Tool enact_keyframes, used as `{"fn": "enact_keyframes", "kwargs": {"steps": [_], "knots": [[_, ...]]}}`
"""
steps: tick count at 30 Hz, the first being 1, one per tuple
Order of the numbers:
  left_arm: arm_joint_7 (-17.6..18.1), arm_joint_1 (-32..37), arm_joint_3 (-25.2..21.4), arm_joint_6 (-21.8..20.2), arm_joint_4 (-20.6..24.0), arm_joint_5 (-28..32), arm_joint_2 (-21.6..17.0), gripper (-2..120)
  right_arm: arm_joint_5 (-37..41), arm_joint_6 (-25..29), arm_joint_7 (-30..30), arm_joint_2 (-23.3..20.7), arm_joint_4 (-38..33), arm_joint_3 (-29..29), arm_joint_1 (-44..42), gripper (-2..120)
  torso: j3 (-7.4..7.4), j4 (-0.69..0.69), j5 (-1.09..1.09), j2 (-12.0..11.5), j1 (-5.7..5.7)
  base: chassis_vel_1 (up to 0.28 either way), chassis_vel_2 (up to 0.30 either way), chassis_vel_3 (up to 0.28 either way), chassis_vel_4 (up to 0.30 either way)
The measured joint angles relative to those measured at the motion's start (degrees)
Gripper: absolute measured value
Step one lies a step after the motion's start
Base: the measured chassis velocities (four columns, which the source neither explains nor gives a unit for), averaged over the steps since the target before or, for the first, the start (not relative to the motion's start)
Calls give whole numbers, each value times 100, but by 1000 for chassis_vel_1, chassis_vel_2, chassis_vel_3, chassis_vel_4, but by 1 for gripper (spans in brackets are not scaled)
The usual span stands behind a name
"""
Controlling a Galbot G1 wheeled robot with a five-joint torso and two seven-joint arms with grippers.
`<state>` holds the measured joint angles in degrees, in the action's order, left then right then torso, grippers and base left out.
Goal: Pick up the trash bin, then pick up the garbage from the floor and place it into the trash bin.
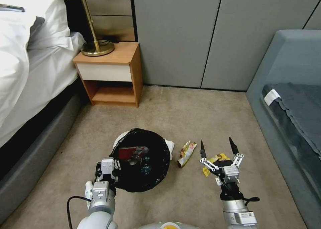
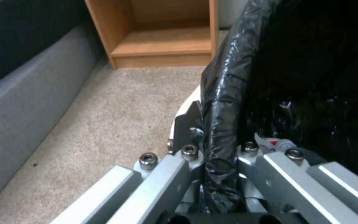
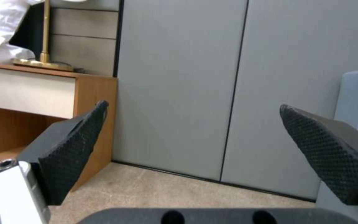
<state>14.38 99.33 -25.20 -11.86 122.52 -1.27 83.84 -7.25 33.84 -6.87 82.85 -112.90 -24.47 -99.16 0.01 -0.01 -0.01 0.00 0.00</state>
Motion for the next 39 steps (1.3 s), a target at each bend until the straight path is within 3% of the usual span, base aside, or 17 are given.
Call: {"fn": "enact_keyframes", "kwargs": {"steps": [6, 9, 10, 13, 14, 16, 18, 29, 31, 39], "knots": [[-1, -33, -13, -6, -18, 16, -7, 1, 108, -236, -134, -42, 65, -10, 86, 100, -1, 1, 1, 0, -1, 49, -36, -30, 37], [-1, -42, -12, -9, -27, 20, -7, 1, 407, -1393, -659, -152, 89, 65, 254, 100, -1, 0, 0, 0, -1, 0, 0, 0, 0], [-1, -42, -12, -9, -27, 20, -7, 1, 407, -1393, -659, -152, 89, 65, 254, 100, -1, 0, 0, 0, -1, 0, 0, 0, 0], [-2, -40, -5, -10, -38, 14, -1, 1, 1079, -2836, -1083, -245, 89, 188, 470, 100, -1, 1, 1, 0, 0, 0, 0, 0, 0], [-2, -40, -5, -10, -38, 14, -1, 1, 1079, -2836, -1083, -245, 89, 188, 470, 100, -1, 1, 1, 0, 0, 0, 0, 0, 0], [-3, -21, -4, -10, -38, 12, 1, 1, 1503, -3690, -1268, -290, 163, 277, 630, 100, -1, 1, 1, 0, -1, 0, 0, 0, 0], [-4, -8, -11, -10, -38, 12, -2, 1, 1713, -4097, -1352, -307, 415, 349, 824, 100, -1, 1, 1, 0, -1, 0, 0, 0, 0], [-4, -16, -27, -8, -71, 23, -6, 1, 2730, -4953, -1388, -321, 1365, 462, 1521, 100, -1, 0, 0, 0, 0, 0, 0, 0, 0], [-4, -15, -27, -4, -93, 21, -1, 1, 3024, -5103, -1333, -309, 1796, 449, 1709, 100, -1, 0, 0, 0, -1, 0, 0, 0, 0], [-4, 12, -25, 0, -97, 6, 2, 1, 3284, -5049, -1106, -249, 3051, 404, 2239, 100, -1, 0, 0, 0, 0, 0, 0, 0, 0]]}}
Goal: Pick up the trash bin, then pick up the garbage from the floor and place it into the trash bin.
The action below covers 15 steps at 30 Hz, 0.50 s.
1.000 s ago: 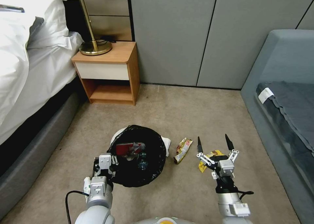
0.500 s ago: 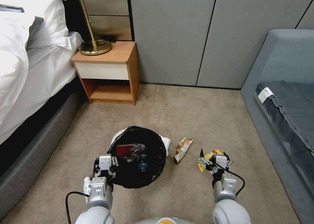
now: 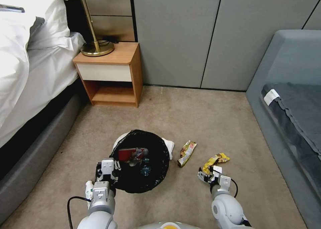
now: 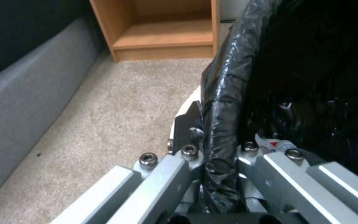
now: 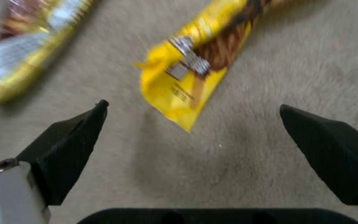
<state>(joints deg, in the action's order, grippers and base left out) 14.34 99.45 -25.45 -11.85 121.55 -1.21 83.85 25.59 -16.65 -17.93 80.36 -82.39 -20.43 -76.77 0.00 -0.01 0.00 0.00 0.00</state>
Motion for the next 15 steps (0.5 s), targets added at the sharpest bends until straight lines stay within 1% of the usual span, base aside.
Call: {"fn": "enact_keyframes", "kwargs": {"steps": [1, 4, 5, 7, 15], "knots": [[0, 0, 0, 0, 0, 0, 0, 1, 0, 0, 0, 0, 0, 0, 0, 100, 0, 0, 0, 0, 0, 0, 0, 0, 0], [0, 55, -7, 6, 2, -33, -2, 1, -28, 195, 124, 30, 493, -58, 311, 100, 0, 0, 0, 0, 0, 0, 0, 0, 0], [0, 55, -7, 6, 2, -33, -2, 1, -28, 195, 124, 30, 493, -58, 311, 100, 0, 0, 0, 0, 0, 0, 0, 0, 0], [-2, 86, -7, 6, 23, -65, -2, 1, -60, 407, 235, 32, 786, -92, 544, 100, 0, 1, 1, 0, 0, 0, 0, 0, 0], [-6, 153, 1, 13, 58, -151, 32, 1, 132, 431, 449, -47, 889, -186, 909, 100, 0, 1, 0, 0, 0, 0, 0, 0, 0]]}}
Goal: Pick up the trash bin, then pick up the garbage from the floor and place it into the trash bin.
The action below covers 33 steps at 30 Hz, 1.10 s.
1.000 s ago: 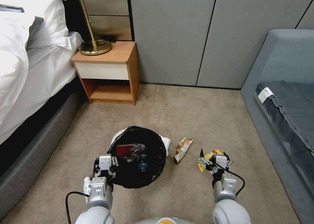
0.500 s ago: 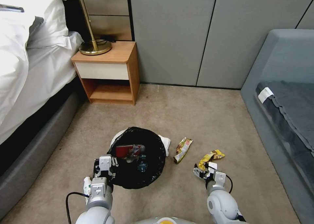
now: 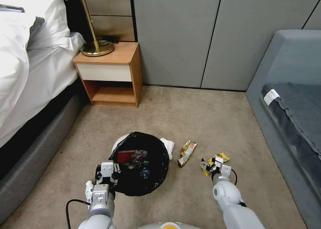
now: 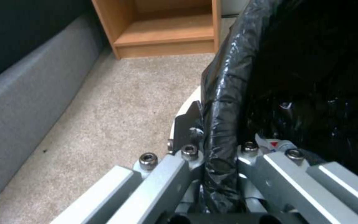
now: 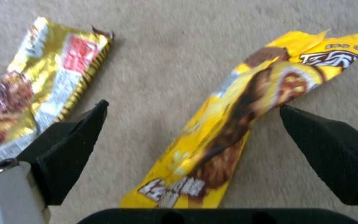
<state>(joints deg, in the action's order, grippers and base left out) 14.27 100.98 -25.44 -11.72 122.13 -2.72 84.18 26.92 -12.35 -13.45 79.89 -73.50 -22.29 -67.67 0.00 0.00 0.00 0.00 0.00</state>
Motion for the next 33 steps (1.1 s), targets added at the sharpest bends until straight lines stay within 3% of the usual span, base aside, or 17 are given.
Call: {"fn": "enact_keyframes", "kwargs": {"steps": [6, 20, 25, 33], "knots": [[-5, 36, 21, 19, 3, -65, 27, 1, 24, 31, 82, -19, 37, -11, 85, 100, 0, -1, 0, 0, 0, 0, 0, 0, 0], [-8, 114, 29, 70, 39, -72, -8, 1, -66, 462, 314, 110, 1156, -186, 355, 100, -2, 1, -2, 1, 0, 0, 0, 0, 0], [-9, 119, 45, 74, 39, -78, -4, 1, -184, 790, 417, 109, 1420, -195, 447, 88, -2, -3, -5, 1, -1, 0, 0, 0, 0], [-9, 124, 34, 76, 39, -78, -11, 1, -208, 823, 431, 81, 1354, -173, 456, 70, 0, -6, -2, 1, 0, 0, 0, 0, 0]]}}
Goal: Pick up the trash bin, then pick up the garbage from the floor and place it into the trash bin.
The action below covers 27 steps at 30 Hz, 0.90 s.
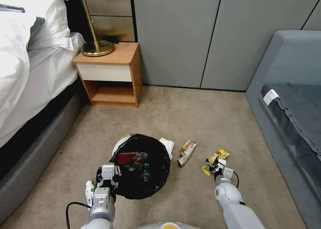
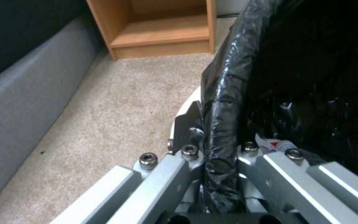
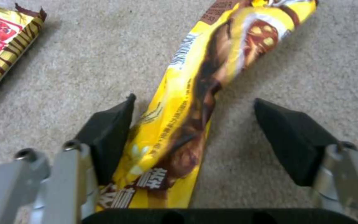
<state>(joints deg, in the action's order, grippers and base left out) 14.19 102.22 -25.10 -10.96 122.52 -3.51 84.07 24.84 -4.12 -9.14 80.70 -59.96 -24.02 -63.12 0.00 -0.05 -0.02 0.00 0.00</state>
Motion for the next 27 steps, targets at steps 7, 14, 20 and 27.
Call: {"fn": "enact_keyframes", "kwargs": {"steps": [7, 14, 20, 27], "knots": [[-4, -11, 25, -1, -6, -27, -13, 1, -77, 62, 1, 8, -34, 85, -3, 42, 0, 8, 7, 0, 0, 0, 0, 0, 0], [-9, -66, 32, -21, -36, -9, -28, 1, -139, 90, 3, 8, -227, 128, -75, 14, 0, 7, 4, -1, 0, 0, 0, 0, 0], [-11, -101, 53, -27, -77, 5, -24, 1, -238, 106, -1, 12, -583, 109, -212, 0, 0, 6, 4, -1, 0, 0, 0, 0, 0], [-14, -190, 48, -64, -85, 63, -41, 1, -430, 112, 1, -83, -1765, 108, -582, 0, 0, 6, 0, -1, 0, 0, 0, 0, 0]]}}
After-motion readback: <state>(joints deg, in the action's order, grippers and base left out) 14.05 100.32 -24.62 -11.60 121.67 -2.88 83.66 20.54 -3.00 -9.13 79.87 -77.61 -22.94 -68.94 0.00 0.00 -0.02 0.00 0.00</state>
